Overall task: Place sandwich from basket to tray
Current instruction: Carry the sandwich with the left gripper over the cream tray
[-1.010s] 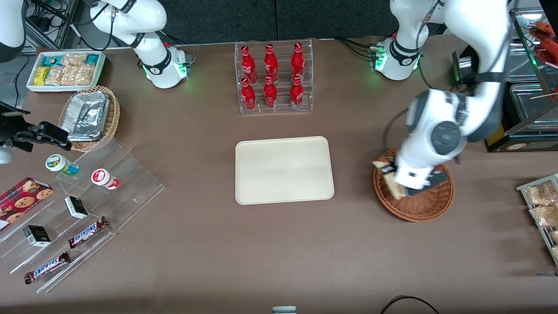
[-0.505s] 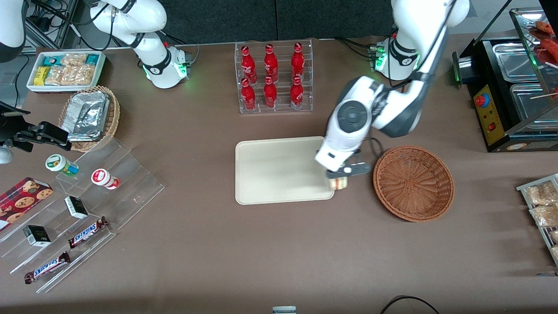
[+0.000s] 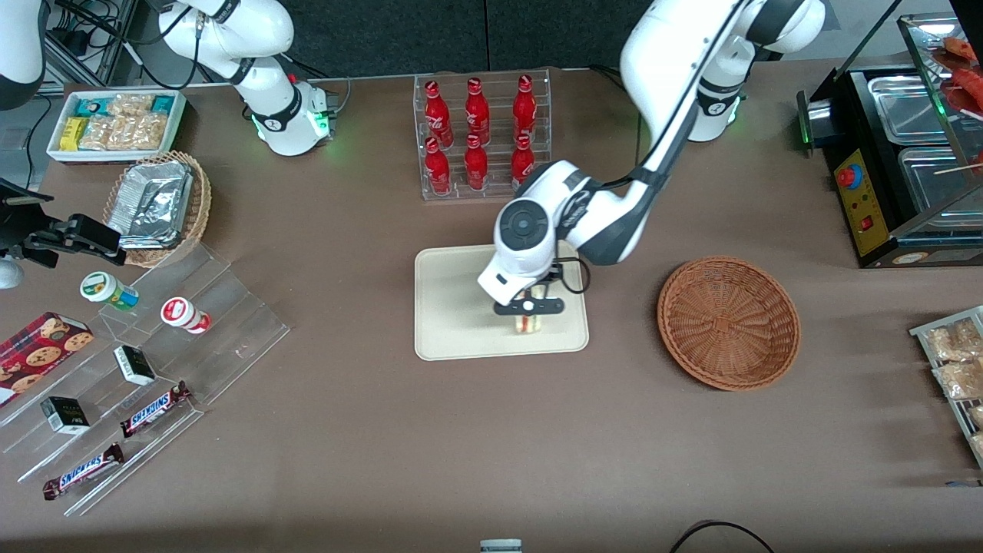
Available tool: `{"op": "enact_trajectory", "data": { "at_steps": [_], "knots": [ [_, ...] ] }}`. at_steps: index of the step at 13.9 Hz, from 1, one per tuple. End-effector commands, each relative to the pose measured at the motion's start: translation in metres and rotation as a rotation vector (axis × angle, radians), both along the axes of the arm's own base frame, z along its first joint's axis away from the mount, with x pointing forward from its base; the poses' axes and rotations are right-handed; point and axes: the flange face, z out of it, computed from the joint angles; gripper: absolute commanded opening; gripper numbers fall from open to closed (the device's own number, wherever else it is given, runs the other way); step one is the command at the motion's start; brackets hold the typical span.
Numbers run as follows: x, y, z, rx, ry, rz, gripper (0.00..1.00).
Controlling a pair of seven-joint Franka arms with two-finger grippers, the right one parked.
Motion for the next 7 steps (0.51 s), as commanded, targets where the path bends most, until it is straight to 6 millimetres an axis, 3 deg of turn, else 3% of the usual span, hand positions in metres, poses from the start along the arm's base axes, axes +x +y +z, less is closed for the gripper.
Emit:
{"op": "enact_trajectory", "data": {
  "at_steps": [1,5,7],
  "knots": [
    [0.008,-0.017,-0.006,-0.019,-0.010,0.034,0.00],
    [-0.003,-0.038,-0.025,-0.021,-0.016,0.037,0.00],
    [-0.004,-0.039,-0.034,-0.019,-0.014,0.036,0.00]
  ]
}}
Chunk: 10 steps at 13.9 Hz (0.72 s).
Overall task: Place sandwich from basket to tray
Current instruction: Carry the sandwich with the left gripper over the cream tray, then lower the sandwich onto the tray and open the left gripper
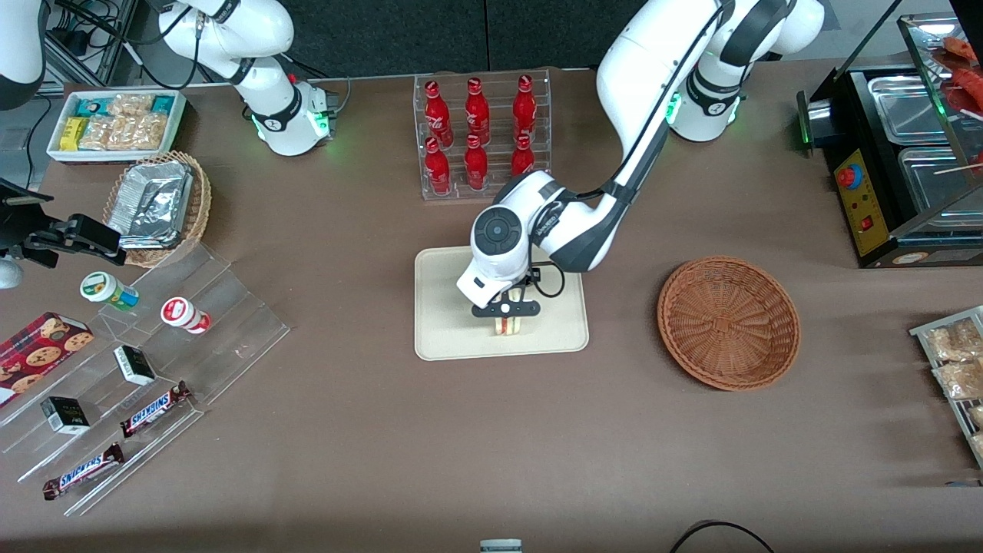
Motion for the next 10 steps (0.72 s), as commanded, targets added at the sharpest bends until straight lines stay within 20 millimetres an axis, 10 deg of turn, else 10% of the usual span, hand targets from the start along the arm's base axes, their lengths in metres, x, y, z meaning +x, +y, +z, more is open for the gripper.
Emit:
{"op": "enact_trajectory", "data": {
  "at_steps": [1,3,4,5,10],
  "knots": [
    [0.001,-0.009,-0.007,-0.006,-0.003,0.017,0.00],
    [-0.005,-0.015,-0.013,-0.001,0.001,0.006,0.00],
    [-0.005,-0.015,-0.014,-0.004,-0.003,0.006,0.38],
    [-0.005,-0.015,-0.017,-0.003,-0.001,0.006,0.99],
    [-0.002,-0.016,-0.011,-0.016,-0.010,-0.003,1.00]
  ]
}}
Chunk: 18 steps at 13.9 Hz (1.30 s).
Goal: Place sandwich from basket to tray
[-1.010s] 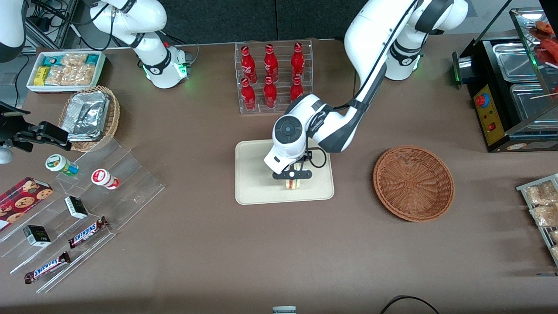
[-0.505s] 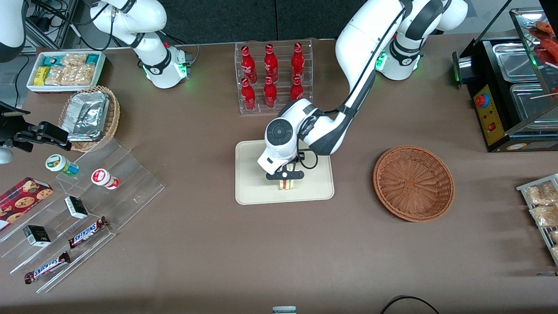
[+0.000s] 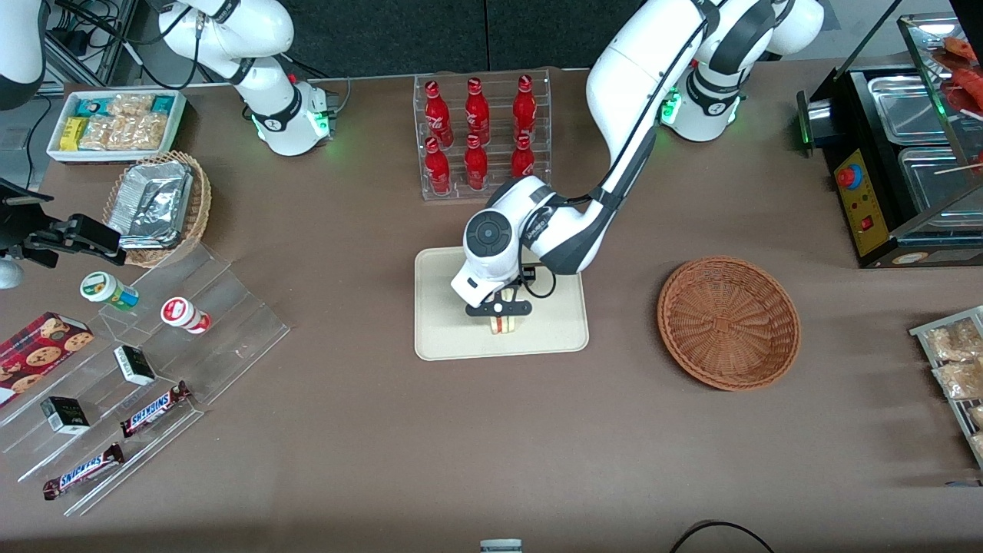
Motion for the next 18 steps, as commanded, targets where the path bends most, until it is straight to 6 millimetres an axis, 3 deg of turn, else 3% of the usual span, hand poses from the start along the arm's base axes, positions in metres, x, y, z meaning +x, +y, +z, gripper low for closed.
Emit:
{"op": "enact_trajectory", "data": {
  "at_steps": [1,5,7,11,13,15,16,18],
  "knots": [
    [0.007,-0.009,0.013,-0.026,-0.025,0.011,1.00],
    [0.014,-0.008,0.033,-0.032,-0.051,-0.022,1.00],
    [0.022,-0.003,0.054,-0.051,-0.076,-0.068,1.00],
    [0.051,0.033,0.080,-0.041,-0.108,-0.218,1.00],
    [0.066,0.069,0.092,0.025,-0.057,-0.163,1.00],
    [0.106,0.124,0.109,0.010,-0.063,-0.074,1.00],
    [0.116,0.144,0.128,-0.003,-0.078,-0.063,1.00],
    [0.129,0.172,0.144,-0.024,-0.078,-0.063,1.00]
  ]
}}
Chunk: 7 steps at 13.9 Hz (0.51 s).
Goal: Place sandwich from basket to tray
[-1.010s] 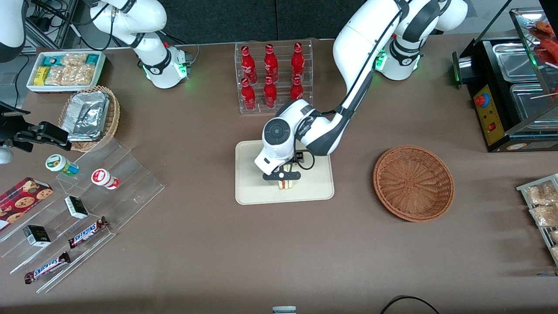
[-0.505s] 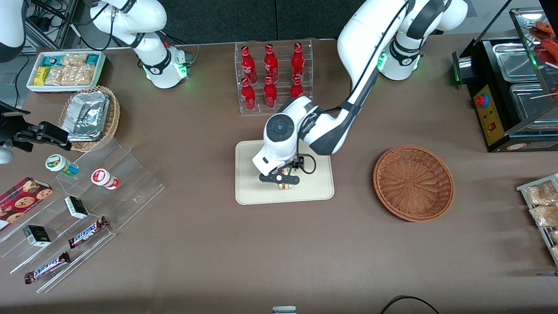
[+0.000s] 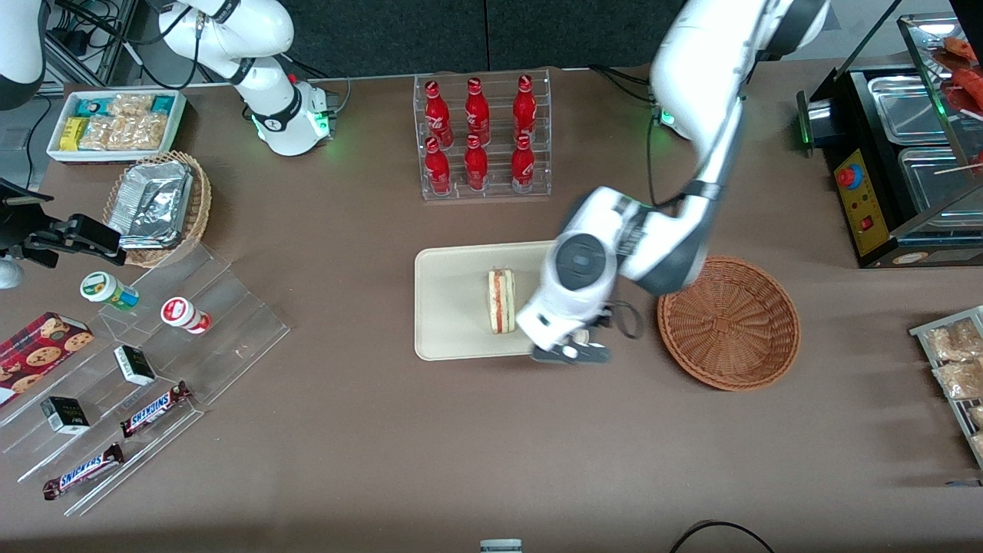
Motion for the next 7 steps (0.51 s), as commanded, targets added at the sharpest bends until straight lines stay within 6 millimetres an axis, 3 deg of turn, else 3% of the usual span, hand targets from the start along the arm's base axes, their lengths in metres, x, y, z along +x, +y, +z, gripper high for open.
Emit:
{"op": "enact_trajectory", "data": {
  "at_steps": [1,4,7],
  "knots": [
    [0.010,0.043,0.031,-0.021,0.013,0.005,1.00],
    [0.031,0.118,0.054,-0.044,0.042,0.020,1.00],
    [0.038,0.179,0.075,-0.045,0.074,0.012,1.00]
  ]
}}
